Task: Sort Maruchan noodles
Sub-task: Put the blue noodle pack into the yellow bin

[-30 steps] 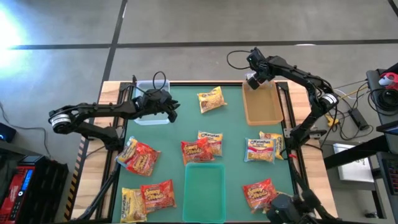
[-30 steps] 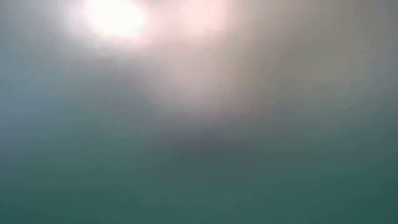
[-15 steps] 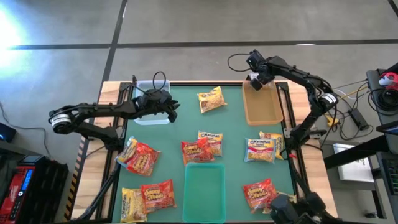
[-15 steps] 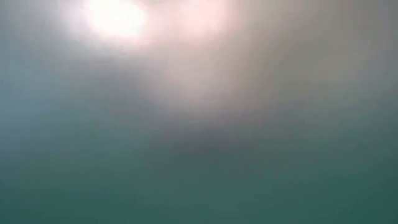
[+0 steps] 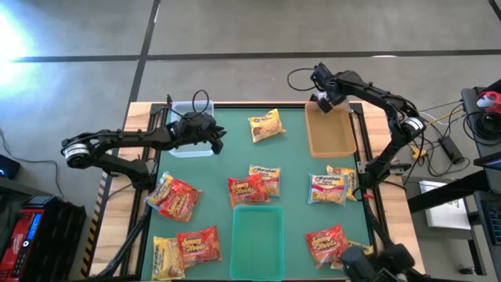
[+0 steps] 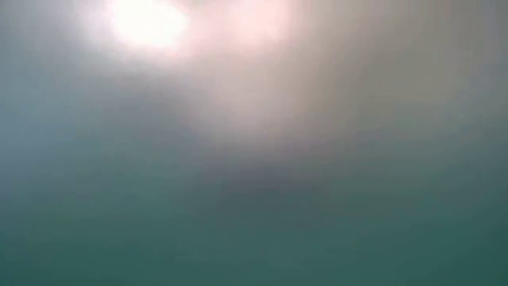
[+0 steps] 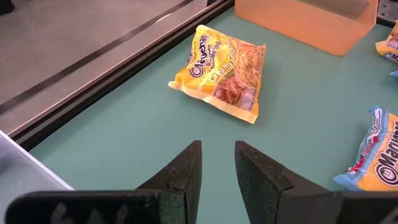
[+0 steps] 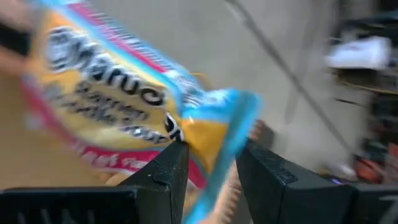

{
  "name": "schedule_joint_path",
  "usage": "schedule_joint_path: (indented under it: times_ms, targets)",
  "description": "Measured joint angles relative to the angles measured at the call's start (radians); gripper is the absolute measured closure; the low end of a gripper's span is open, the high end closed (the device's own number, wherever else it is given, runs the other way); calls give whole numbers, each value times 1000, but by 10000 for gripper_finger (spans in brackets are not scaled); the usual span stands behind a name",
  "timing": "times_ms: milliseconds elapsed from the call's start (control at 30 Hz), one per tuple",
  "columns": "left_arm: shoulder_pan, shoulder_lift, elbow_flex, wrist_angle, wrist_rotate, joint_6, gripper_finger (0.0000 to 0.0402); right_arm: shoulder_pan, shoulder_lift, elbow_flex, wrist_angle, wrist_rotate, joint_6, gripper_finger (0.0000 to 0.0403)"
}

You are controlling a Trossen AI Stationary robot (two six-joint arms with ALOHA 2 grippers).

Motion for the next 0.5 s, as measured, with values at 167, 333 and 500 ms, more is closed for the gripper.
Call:
schedule_joint_path:
  times_ms: [167, 333, 500]
  targets:
    - [0, 0, 0, -8, 0, 0, 322, 0, 0, 0, -16, 19, 3, 284]
    - [0, 0, 0, -10, 0, 0, 322, 0, 0, 0, -16, -68, -1, 276]
    - [0, 0, 0, -10, 0, 0, 322, 0, 0, 0, -13, -14, 1, 262]
